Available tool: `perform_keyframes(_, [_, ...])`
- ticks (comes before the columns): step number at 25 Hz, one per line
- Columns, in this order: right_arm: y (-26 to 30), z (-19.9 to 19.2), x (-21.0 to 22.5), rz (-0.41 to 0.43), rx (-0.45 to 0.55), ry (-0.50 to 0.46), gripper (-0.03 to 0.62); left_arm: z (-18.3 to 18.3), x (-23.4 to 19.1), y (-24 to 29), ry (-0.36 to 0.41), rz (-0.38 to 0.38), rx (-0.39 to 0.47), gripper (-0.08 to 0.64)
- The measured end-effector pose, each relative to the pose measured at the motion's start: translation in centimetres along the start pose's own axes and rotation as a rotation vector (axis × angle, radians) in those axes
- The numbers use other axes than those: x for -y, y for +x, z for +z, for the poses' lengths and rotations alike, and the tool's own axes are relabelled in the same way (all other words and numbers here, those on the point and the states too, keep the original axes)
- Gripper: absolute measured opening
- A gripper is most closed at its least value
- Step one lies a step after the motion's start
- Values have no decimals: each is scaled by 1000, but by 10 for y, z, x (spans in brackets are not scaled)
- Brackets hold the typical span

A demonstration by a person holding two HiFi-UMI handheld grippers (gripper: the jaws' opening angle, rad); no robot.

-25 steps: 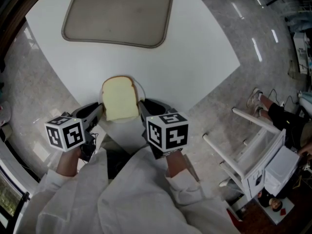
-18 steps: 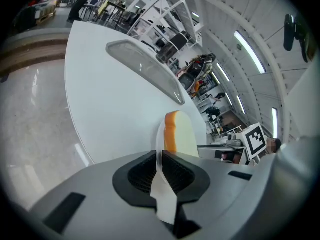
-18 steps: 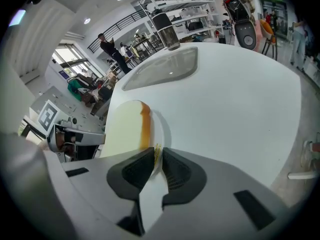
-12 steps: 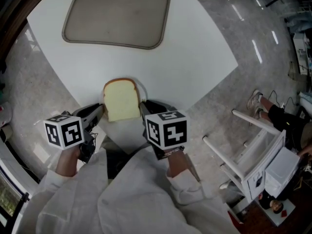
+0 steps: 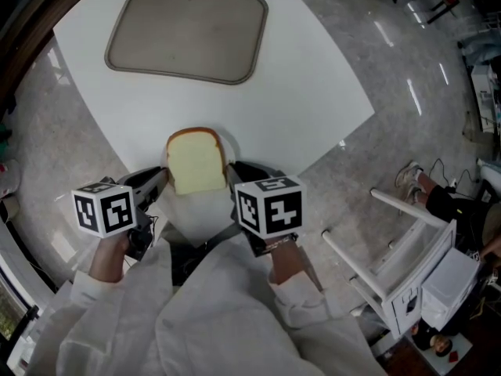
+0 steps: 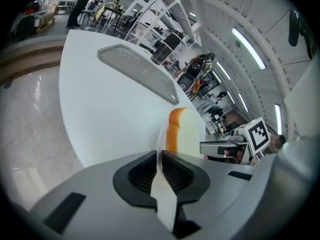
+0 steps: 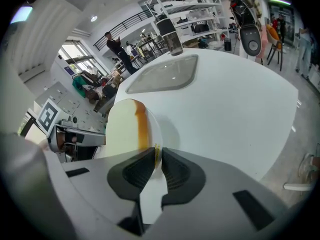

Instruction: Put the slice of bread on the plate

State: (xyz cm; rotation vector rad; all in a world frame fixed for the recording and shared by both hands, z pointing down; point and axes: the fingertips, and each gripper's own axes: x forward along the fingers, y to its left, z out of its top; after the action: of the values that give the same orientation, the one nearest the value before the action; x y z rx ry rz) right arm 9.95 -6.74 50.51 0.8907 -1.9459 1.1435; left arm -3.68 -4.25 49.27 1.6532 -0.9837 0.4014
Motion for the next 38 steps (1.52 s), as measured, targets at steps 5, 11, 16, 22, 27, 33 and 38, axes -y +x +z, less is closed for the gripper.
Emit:
perform_keyframes(5, [-7,5,1,28,5,-30,51,0,8,-3,-10,18,26,40])
perform_keyframes(11, [-17,12,7,69,11,-50,48,5,21,-4,-10,44,69,40])
perform_keyframes(16, [-15,20,7,85,18,-54,48,13,22,-6,-24,48,104,40])
perform_keyframes(22, [-9,35,-4,81,25,-57,48,27,12,-12,-32,32,109,40])
perform_keyframes(27, [2,53,-15,41,38,-32,48,41,-6,-14,-28,-2,67,40])
perform_keyframes(33, [17,73,-23,24,62,33,46,76,-25,-14,14,-27,23,40])
perform_keyframes(38, [35,93,-34,11,79,92,46,105,-46,-16,35,-37,5,40])
